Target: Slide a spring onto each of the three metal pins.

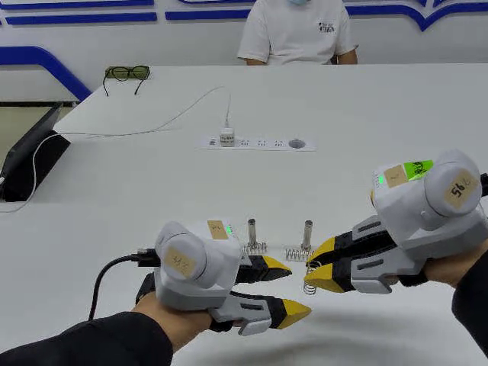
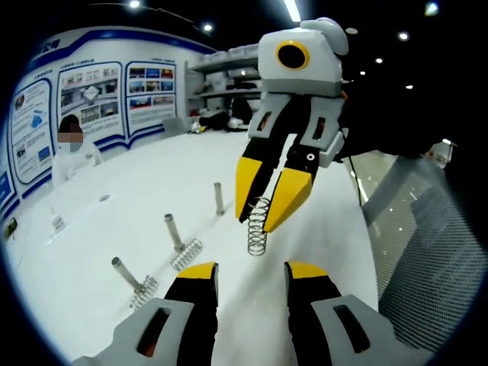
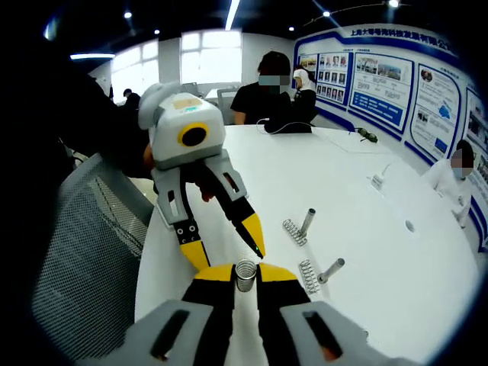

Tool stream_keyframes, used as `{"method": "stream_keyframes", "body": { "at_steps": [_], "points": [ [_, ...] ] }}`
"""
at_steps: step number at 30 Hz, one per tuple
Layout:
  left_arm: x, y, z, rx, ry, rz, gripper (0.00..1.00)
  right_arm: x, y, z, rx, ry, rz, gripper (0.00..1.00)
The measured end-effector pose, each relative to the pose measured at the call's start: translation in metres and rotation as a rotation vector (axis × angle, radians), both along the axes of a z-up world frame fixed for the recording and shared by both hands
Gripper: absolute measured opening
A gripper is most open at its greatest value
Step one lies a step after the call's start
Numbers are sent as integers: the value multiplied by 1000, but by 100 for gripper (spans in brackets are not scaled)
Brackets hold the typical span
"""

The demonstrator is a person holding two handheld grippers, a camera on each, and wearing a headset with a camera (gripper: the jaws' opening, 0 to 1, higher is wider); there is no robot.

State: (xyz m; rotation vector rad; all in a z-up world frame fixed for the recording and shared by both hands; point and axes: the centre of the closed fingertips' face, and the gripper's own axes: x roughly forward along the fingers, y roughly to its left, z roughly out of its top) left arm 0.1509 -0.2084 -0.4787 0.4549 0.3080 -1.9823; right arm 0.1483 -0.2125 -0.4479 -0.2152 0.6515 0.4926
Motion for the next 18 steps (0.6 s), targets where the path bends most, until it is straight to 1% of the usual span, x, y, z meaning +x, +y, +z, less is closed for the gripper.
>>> {"method": "stream_keyframes", "body": {
  "at_steps": [3, 7, 11, 14, 17, 18],
  "points": [
    [7, 2, 3, -11, 4, 23, 38, -4, -8, 2, -7, -1, -17, 12],
    [16, 10, 6, -19, 4, 49, 44, -10, -23, 6, -14, -4, -55, 12],
    [25, 18, 6, -16, -20, 72, 48, -15, -37, 9, -19, -9, -94, 12],
    [33, 24, 8, -23, -19, 100, 50, -20, -48, 14, -27, -17, -124, 12],
    [39, 27, 10, -35, 0, 134, 51, -23, -55, 17, -32, -25, -145, 12],
    [40, 28, 10, -37, 0, 141, 52, -24, -57, 17, -35, -25, -151, 12]
  ]
}}
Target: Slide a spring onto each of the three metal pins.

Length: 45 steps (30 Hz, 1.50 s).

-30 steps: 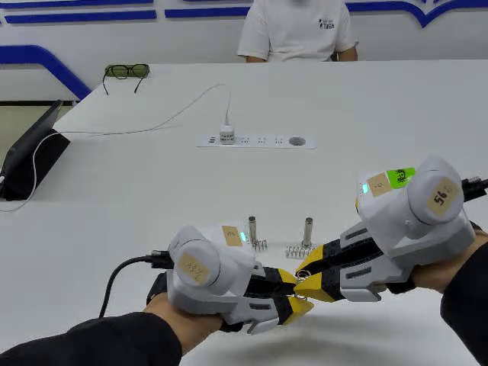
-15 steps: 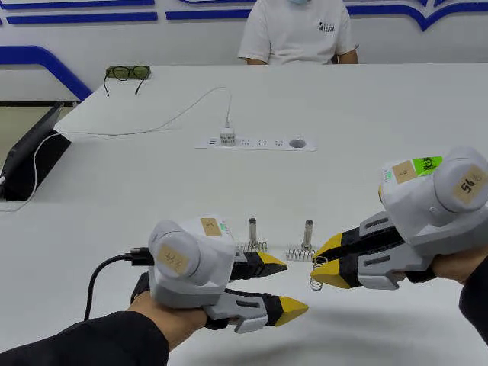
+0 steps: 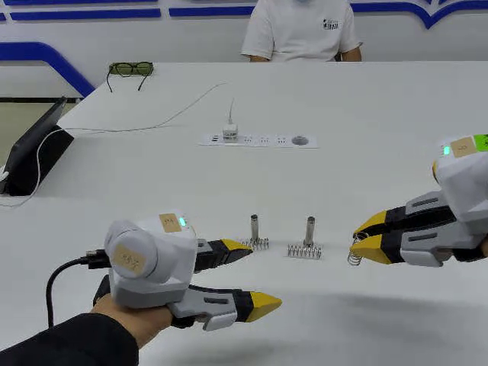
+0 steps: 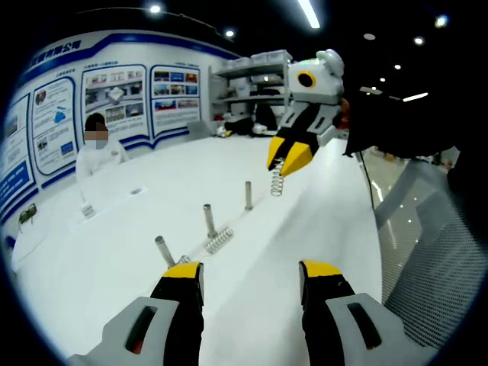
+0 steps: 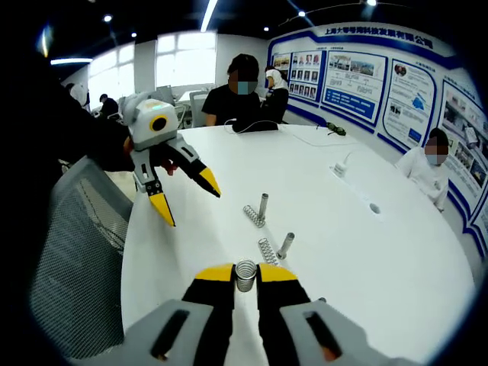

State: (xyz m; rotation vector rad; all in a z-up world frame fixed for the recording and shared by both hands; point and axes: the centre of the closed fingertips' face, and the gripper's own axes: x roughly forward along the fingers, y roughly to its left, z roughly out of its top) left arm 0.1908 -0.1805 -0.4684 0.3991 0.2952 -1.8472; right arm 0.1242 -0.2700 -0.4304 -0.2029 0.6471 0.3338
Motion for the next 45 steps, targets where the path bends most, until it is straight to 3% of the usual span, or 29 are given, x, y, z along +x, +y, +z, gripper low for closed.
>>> {"method": "stream_keyframes", "body": {
  "at_steps": [8, 17, 27, 32, 45],
  "points": [
    [5, 7, 0, -9, 9, 37, 54, -6, -28, 9, -25, -12, -60, 12],
    [7, 12, -1, -9, 22, 58, 55, -3, -68, 22, -43, -58, -192, 12],
    [2, 13, -5, 0, 25, 50, 54, 12, -81, -1, -24, -49, -262, 12],
    [3, 13, -5, -2, 29, 55, 54, 12, -87, -14, -18, -19, -280, 12],
    [3, 13, -6, 2, 33, 56, 53, 13, -93, -33, 15, 1, -309, 12]
  ]
}}
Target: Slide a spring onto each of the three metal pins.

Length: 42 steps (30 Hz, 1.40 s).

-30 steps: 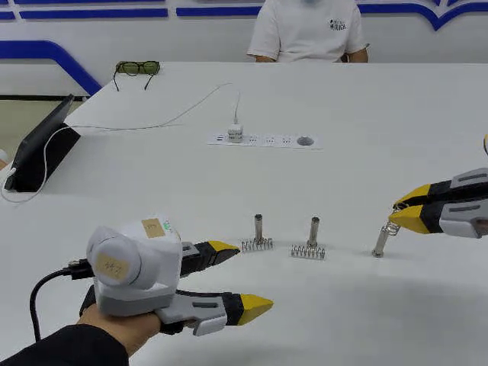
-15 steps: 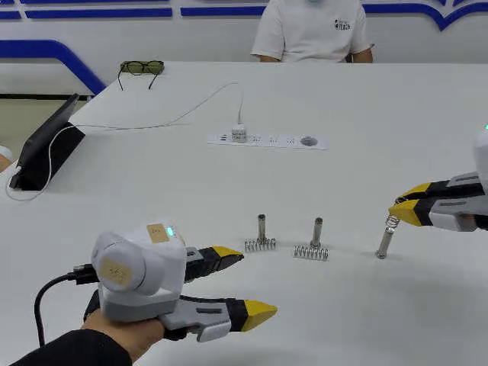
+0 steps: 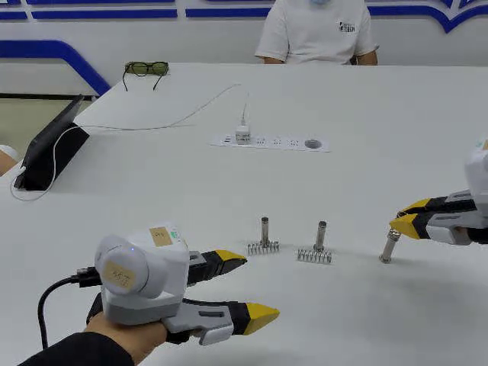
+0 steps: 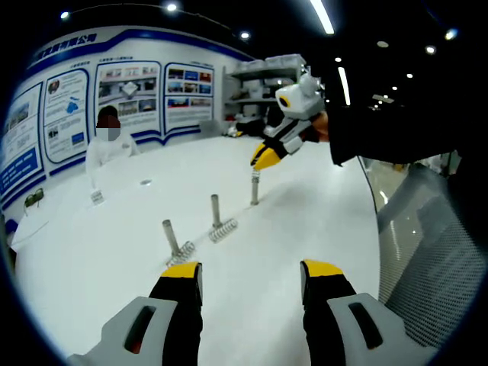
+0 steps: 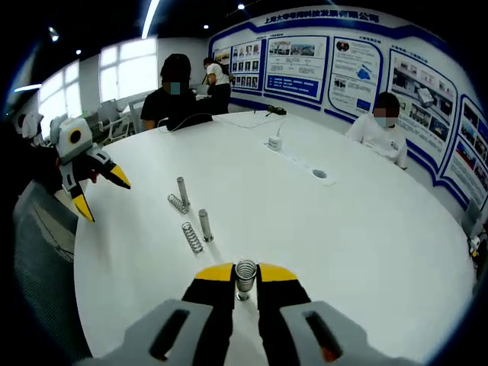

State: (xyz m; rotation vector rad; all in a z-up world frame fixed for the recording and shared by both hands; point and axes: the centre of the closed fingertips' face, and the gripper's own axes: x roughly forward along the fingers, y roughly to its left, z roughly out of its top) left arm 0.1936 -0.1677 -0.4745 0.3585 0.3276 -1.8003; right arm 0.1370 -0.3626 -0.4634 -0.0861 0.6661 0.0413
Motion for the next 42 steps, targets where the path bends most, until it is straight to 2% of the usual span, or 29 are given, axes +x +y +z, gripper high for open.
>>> {"method": "stream_keyframes", "body": {
  "at_steps": [12, 21, 30, 33, 42],
  "points": [
    [-1, 0, -1, 2, -2, -4, 53, 1, -1, -22, 16, -7, -38, 12],
    [-1, -1, -1, 1, -3, -3, 53, 4, 1, -39, -6, 9, -42, 12],
    [0, -1, -1, -1, -3, 0, 53, 2, -1, -40, -5, -3, -61, 12],
    [-1, -1, 0, -2, -2, 0, 53, 2, -1, -41, -13, 3, -58, 17],
    [-1, -1, 0, -3, 2, 3, 53, -3, -1, -30, -20, -18, -72, 23]
  ]
}}
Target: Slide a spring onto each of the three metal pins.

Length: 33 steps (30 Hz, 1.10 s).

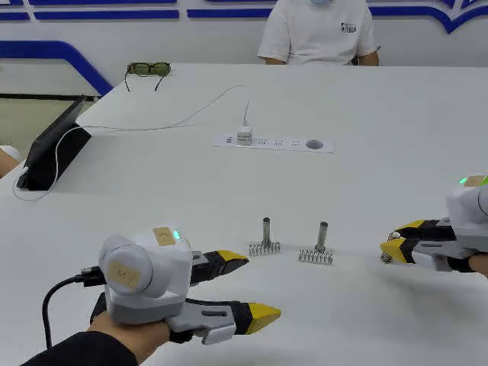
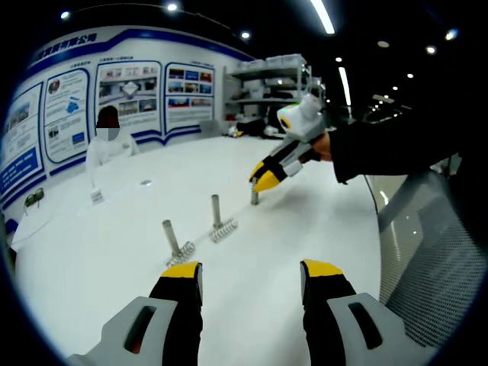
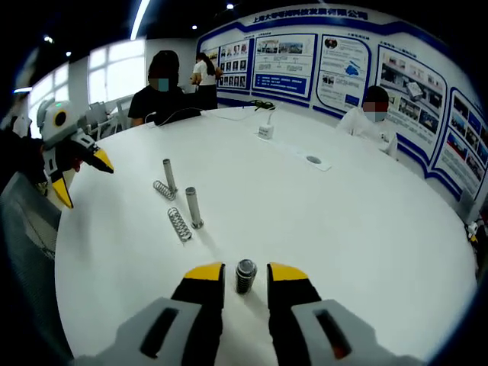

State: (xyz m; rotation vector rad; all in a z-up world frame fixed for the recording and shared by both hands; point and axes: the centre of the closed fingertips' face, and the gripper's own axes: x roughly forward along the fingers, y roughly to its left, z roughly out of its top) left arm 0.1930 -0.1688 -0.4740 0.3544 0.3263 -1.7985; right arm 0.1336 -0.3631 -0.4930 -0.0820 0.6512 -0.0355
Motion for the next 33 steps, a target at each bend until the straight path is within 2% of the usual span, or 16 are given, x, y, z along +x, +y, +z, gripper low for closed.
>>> {"method": "stream_keyframes", "body": {
  "at_steps": [3, 6, 9, 13, 18, 25, 29, 33],
  "points": [
    [1, 0, 0, 0, 2, 2, 53, -2, -3, 12, -8, -37, -19, 25],
    [1, 0, -1, 3, 1, 2, 53, 0, 1, 32, -26, -83, -17, 25],
    [1, -1, 0, 0, 3, 3, 53, 8, 12, 46, -50, -109, 20, 25],
    [1, -1, 0, -1, 2, 0, 53, 22, 31, 51, -66, -108, 94, 25],
    [0, -1, 1, -1, -1, -2, 53, 38, 49, 38, -68, -73, 164, 24],
    [2, -1, 3, -4, -5, -1, 53, 48, 65, 9, -60, 23, 264, 20],
    [0, -1, 2, 1, -6, -7, 53, 54, 71, -9, -70, 92, 319, 19],
    [0, -1, 1, 5, -8, -11, 53, 59, 73, -21, -63, 124, 336, 18]
  ]
}}
